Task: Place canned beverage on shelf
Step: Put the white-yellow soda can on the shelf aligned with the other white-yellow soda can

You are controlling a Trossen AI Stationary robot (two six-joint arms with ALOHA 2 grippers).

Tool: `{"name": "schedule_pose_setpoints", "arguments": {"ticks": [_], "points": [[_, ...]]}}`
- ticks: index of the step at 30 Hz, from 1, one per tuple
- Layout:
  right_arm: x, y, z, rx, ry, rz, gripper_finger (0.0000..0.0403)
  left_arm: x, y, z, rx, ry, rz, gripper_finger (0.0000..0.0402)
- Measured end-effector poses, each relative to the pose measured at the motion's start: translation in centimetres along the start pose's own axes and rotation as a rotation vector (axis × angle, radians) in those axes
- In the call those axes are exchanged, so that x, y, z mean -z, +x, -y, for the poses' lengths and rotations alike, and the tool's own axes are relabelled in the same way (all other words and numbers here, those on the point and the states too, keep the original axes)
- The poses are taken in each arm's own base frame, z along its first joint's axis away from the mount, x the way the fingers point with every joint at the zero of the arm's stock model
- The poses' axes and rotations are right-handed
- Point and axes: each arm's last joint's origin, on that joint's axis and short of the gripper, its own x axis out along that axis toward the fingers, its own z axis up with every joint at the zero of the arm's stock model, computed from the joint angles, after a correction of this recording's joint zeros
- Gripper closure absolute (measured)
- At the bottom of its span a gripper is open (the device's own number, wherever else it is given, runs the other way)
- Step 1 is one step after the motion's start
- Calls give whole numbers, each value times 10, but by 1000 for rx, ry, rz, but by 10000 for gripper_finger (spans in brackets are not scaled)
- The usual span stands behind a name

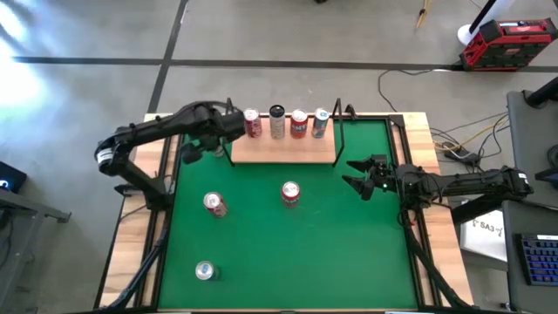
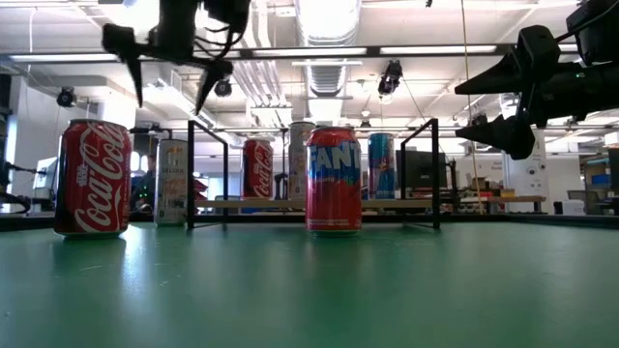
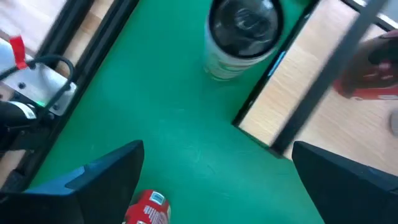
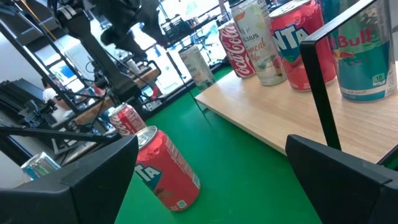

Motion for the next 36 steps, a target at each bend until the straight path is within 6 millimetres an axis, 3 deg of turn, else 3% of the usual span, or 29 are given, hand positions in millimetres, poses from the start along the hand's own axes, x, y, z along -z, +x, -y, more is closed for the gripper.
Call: {"name": "schedule_pose_setpoints", "arguments": {"ticks": [6, 11, 21, 28, 36], "points": [[0, 0, 0, 0, 0, 0, 2, -7, 4, -24, 79, -42, 14, 8], [0, 0, 0, 0, 0, 0, 3, -17, 4, -33, 127, -67, 91, 8], [0, 0, 0, 0, 0, 0, 3, -40, 25, -12, 84, -43, 163, 8], [0, 0, 0, 0, 0, 0, 3, -54, 44, 3, 49, -32, 115, 8], [0, 0, 0, 0, 0, 0, 3, -59, 68, 4, 54, -40, 53, 8]]}}
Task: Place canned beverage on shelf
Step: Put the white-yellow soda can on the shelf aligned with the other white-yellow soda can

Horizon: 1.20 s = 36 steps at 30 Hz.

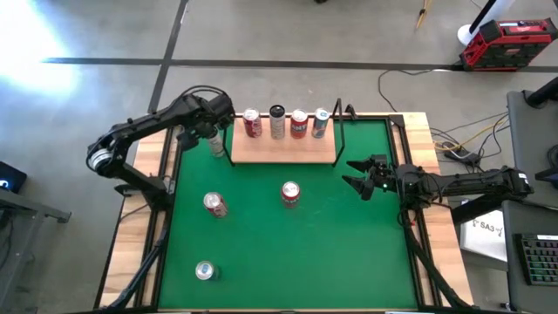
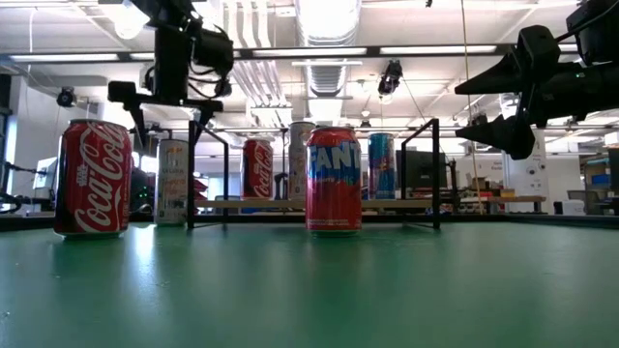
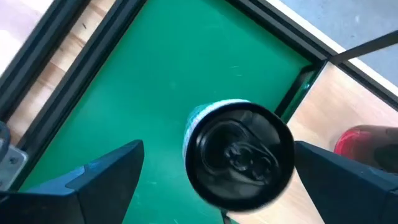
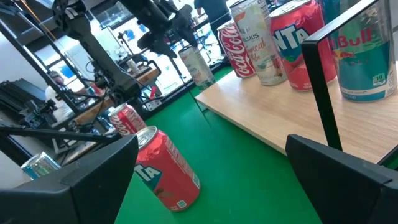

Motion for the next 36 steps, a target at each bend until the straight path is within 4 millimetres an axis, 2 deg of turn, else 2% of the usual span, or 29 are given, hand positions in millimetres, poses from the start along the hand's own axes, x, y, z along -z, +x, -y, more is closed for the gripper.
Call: {"name": "schedule_pose_setpoints", "arguments": {"ticks": [5, 11, 14, 22, 26, 32, 36], "points": [[0, 0, 0, 0, 0, 0, 3, -1, 11, -1, 10, -17, -15, 8], [0, 0, 0, 0, 0, 0, 3, -3, 9, 2, 39, -10, -25, 21], [0, 0, 0, 0, 0, 0, 3, -2, 11, 2, 39, 1, -26, 51], [0, 0, 0, 0, 0, 0, 3, 2, 18, -1, 27, 26, -45, 162], [0, 0, 0, 0, 0, 0, 3, 2, 14, -5, 23, 26, -71, 162], [0, 0, 0, 0, 0, 0, 3, 6, -7, -26, -14, 22, -156, 148], [0, 0, 0, 0, 0, 0, 3, 22, -18, -39, 29, 43, -203, 138]]}}
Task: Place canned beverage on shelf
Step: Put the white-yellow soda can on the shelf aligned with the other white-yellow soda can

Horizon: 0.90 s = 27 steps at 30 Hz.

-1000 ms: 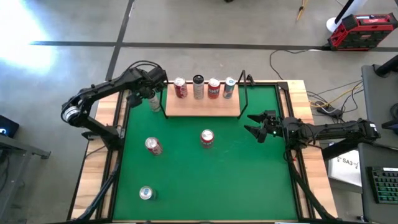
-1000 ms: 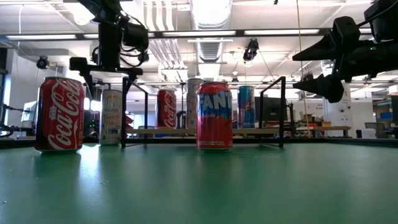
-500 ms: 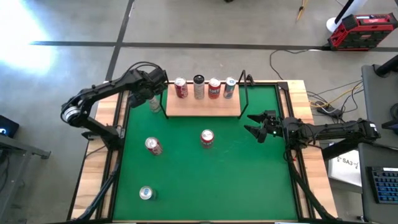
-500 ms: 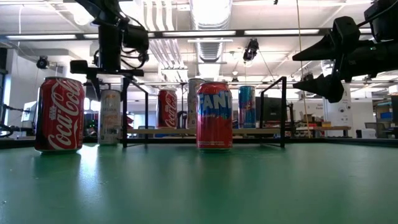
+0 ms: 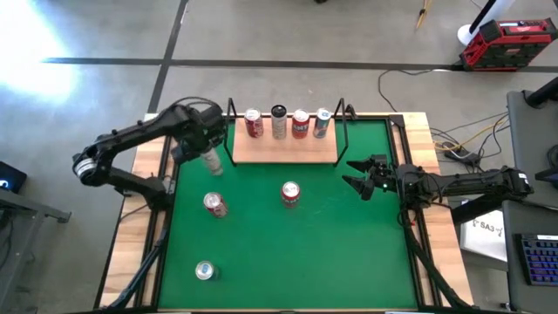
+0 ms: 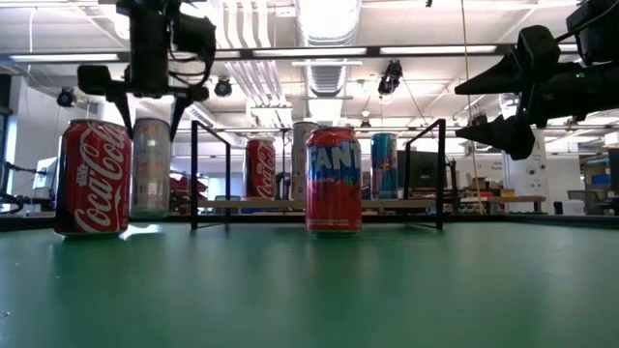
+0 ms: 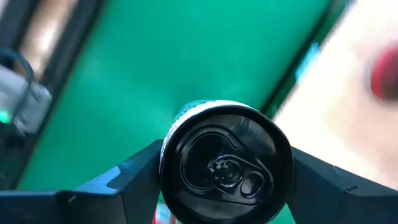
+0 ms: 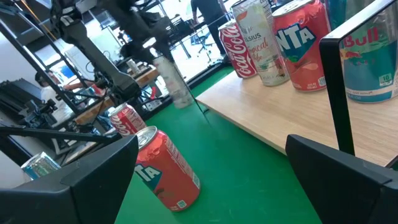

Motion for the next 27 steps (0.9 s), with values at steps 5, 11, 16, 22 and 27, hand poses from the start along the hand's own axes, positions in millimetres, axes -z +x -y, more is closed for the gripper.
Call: {"name": "schedule_pose_setpoints", "arguments": {"ticks": [5, 11, 16, 22, 27], "points": [[0, 0, 0, 0, 0, 0, 3, 36, -12, -12, 70, 34, -14, 159], [0, 0, 0, 0, 0, 0, 3, 81, -26, -17, 131, 72, -27, 159], [0, 0, 0, 0, 0, 0, 3, 113, -31, -2, 129, 108, -31, 159], [0, 0, 0, 0, 0, 0, 3, 139, -37, 39, 93, 181, -5, 159], [0, 0, 0, 0, 0, 0, 3, 157, -40, 75, 94, 258, 53, 158]]}}
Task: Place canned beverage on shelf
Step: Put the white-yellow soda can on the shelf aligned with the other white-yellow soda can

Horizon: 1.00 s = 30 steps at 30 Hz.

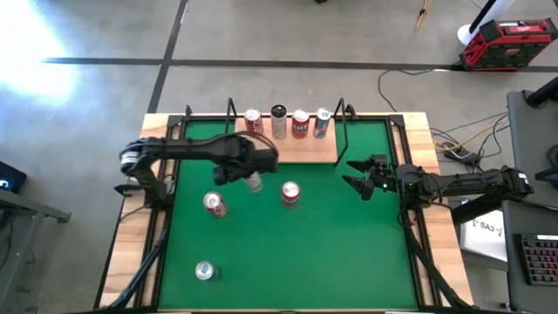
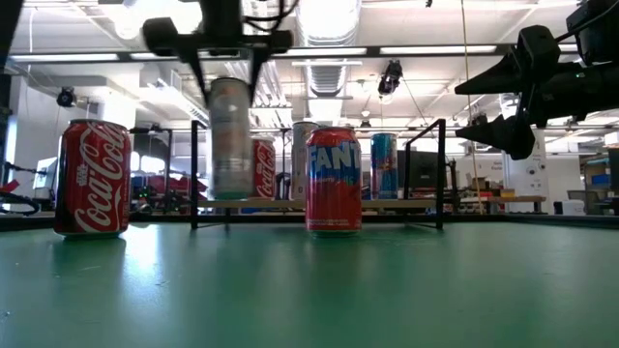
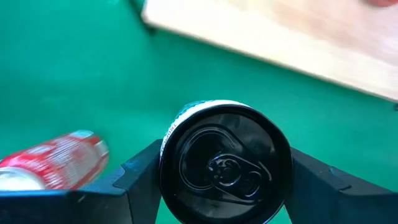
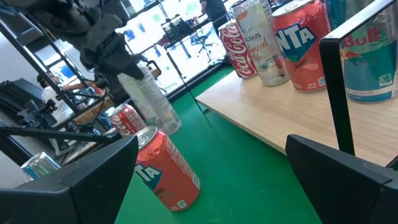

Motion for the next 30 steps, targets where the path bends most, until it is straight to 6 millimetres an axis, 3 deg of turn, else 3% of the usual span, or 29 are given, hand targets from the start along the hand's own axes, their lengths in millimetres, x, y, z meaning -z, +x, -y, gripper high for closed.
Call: {"name": "schedule_pose_setpoints", "arguments": {"ticks": [9, 19, 30], "points": [[0, 0, 0, 0, 0, 0, 3, 10, 3, 48, -8, 99, 57, 157], [0, 0, 0, 0, 0, 1, 3, 15, 12, 81, 15, 166, 102, 156], [0, 0, 0, 0, 0, 0, 3, -28, 13, 102, 43, 220, 134, 145]]}}
